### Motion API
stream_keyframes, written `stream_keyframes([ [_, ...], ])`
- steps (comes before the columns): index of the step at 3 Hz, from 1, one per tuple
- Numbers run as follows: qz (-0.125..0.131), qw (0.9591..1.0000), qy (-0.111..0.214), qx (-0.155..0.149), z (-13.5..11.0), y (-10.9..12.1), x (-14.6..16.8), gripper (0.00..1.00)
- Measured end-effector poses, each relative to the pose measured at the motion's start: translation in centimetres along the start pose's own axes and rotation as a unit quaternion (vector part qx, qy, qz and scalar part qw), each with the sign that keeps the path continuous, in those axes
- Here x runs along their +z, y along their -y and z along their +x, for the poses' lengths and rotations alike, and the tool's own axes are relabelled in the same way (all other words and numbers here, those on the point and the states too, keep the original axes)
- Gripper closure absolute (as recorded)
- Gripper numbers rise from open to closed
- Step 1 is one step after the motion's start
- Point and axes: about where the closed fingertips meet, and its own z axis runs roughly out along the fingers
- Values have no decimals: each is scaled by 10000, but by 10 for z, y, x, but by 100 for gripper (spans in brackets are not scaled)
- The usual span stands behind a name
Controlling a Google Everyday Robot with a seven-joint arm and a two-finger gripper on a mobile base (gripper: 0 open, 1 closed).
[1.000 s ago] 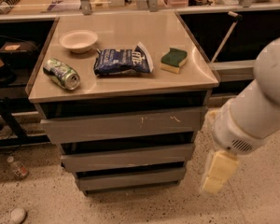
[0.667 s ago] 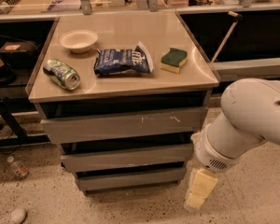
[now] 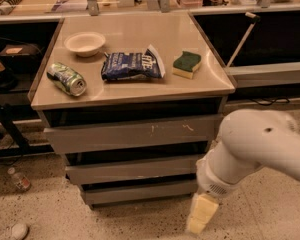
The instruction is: Open bottom drawer
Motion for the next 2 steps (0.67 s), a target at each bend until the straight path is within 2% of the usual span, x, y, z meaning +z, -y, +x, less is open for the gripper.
stream_keyframes([
  [1,-281,9988,111,386,7,2,84,0],
  [2,-392,9964,249,705,12,14,147,0],
])
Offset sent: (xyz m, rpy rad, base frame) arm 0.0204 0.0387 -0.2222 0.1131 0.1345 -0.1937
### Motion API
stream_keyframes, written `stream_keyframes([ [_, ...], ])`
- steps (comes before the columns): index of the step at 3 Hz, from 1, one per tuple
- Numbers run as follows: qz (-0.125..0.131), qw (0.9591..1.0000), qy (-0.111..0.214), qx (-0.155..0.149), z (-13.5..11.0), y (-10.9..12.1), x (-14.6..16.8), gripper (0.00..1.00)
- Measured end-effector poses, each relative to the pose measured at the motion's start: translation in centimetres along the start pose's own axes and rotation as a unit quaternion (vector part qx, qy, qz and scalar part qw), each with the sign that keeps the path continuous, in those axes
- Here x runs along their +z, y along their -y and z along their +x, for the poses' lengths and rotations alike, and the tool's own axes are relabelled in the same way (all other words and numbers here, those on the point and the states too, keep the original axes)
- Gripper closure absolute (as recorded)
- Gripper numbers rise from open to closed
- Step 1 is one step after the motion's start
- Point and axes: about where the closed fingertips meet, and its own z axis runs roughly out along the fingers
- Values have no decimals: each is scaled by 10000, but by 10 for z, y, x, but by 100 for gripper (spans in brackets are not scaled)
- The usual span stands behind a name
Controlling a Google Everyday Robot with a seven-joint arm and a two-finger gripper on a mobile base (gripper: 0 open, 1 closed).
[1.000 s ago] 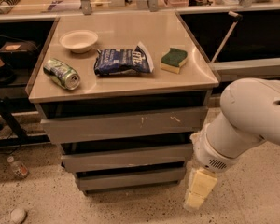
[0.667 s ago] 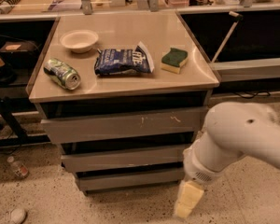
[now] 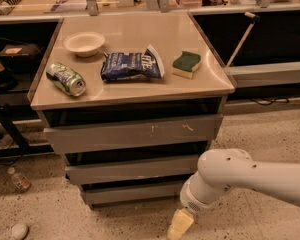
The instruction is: Open bottom drawer
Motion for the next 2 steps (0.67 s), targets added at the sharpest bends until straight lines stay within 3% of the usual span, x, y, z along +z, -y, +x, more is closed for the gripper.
stream_keyframes([
  [1,-278,9993,72,227,2,15,45,0],
  [2,-392,9989,55,268,6,11,55,0],
])
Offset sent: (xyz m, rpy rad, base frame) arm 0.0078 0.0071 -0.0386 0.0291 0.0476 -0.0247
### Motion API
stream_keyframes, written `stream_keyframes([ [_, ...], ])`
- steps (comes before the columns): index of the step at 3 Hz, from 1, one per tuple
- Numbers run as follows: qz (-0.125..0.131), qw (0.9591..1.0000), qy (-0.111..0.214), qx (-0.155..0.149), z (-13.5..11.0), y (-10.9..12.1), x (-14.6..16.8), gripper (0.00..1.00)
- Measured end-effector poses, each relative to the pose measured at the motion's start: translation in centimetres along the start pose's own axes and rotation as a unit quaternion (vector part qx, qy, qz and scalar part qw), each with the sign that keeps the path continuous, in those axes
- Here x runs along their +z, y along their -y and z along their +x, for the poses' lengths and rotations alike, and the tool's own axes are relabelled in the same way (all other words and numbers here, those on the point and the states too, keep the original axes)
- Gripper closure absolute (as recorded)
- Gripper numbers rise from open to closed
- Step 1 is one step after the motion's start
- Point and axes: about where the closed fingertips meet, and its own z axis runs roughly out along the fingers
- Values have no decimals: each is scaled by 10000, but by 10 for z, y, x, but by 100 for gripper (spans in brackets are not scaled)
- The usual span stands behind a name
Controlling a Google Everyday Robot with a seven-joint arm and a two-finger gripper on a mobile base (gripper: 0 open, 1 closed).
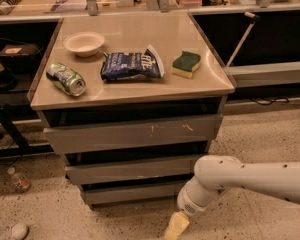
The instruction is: Open bottom drawer
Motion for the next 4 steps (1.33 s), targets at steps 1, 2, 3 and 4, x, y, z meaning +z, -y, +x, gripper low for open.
stream_keyframes([
  [1,-8,10000,-8,42,1,0,7,0],
  [2,158,9996,228,75,6,30,31,0],
  [3,208,9982,545,160,13,69,79,0],
  [4,160,9970,718,243,17,101,121,0],
])
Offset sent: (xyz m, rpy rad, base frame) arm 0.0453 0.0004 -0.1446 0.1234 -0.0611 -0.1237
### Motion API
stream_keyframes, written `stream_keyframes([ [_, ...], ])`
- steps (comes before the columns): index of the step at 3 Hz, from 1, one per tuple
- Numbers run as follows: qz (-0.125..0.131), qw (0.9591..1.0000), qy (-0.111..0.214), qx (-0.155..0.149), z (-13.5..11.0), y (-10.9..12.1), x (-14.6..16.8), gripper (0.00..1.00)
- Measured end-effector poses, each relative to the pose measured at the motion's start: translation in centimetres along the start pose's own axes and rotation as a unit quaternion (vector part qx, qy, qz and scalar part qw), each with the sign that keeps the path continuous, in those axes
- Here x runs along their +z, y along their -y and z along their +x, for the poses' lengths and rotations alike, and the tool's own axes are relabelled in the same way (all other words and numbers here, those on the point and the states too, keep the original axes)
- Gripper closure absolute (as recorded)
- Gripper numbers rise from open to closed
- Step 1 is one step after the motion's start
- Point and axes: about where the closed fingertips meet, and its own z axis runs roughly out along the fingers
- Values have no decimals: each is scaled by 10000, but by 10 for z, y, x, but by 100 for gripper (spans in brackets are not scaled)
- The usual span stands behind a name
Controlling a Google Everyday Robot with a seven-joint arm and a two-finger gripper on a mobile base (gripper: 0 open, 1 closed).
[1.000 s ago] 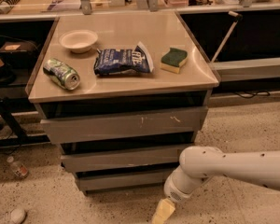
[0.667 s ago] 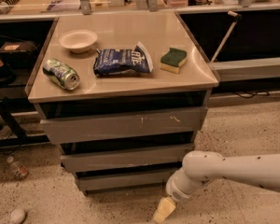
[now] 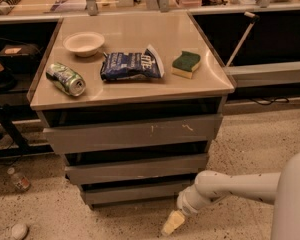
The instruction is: Open bottom drawer
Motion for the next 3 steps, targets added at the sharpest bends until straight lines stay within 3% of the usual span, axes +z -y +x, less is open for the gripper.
stream_keyframes([
  [2,-27,10000,75,36,1,2,12,0],
  [3,134,9994,291,126,5,20,40,0],
])
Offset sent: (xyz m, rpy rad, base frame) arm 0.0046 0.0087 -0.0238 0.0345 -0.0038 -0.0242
